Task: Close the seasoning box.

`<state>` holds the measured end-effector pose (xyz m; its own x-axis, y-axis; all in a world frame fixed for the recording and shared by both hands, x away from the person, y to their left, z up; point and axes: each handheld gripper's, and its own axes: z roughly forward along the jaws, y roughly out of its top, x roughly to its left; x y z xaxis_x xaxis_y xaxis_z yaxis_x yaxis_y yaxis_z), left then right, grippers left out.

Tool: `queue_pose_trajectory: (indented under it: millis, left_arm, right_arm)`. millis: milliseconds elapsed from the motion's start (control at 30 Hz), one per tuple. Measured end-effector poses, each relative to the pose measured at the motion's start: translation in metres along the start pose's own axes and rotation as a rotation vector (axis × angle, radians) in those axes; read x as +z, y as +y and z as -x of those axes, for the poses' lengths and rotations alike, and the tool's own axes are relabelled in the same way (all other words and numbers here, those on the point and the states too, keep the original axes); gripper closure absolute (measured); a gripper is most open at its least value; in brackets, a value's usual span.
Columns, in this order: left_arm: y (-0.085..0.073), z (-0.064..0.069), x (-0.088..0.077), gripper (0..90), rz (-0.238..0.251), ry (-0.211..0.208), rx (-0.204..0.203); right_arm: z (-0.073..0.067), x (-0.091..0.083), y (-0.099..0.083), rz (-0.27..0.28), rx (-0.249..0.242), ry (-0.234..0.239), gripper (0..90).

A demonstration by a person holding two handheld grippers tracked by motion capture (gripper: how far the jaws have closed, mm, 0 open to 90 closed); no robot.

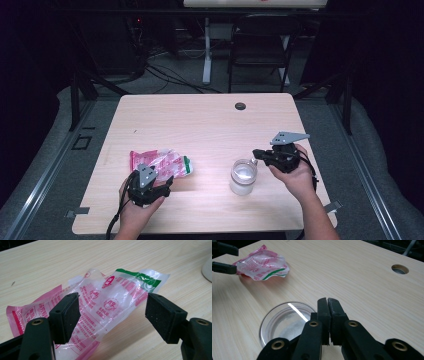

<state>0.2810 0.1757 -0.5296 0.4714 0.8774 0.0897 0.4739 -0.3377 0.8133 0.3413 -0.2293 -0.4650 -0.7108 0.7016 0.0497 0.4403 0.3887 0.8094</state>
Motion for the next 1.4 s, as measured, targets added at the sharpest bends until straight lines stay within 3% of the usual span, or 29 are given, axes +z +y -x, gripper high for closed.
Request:
queue_pose_trajectory:
  millis: [400,667,833,1033,1233,1400]
  left_arm:
    - [0.000,-0.001,0.000,28.9,0.000,-0.001,-0.008]
    - [0.001,-0.002,-0.001,29.8,0.007,-0.003,-0.009]
    - [0.003,-0.005,-0.002,34.9,0.040,-0.014,-0.031]
    - [0.004,-0.012,-0.003,35.7,0.039,-0.005,-0.053]
    - [0.003,-0.025,-0.005,37.7,0.044,-0.036,-0.123]
    - [0.001,-0.033,-0.007,37.7,0.047,-0.029,-0.138]
  right_arm:
    - [-0.009,0.003,0.003,0.014,-0.035,0.038,82.3]
    - [-0.016,0.003,0.006,0.023,-0.046,0.058,73.5]
    - [-0.022,-0.002,0.009,0.027,-0.060,0.056,66.5]
    - [-0.029,-0.010,0.015,0.030,-0.078,0.033,57.6]
    - [-0.033,-0.008,0.022,0.017,-0.081,0.035,49.3]
    - [-0.035,-0.008,0.019,0.032,-0.072,-0.012,46.0]
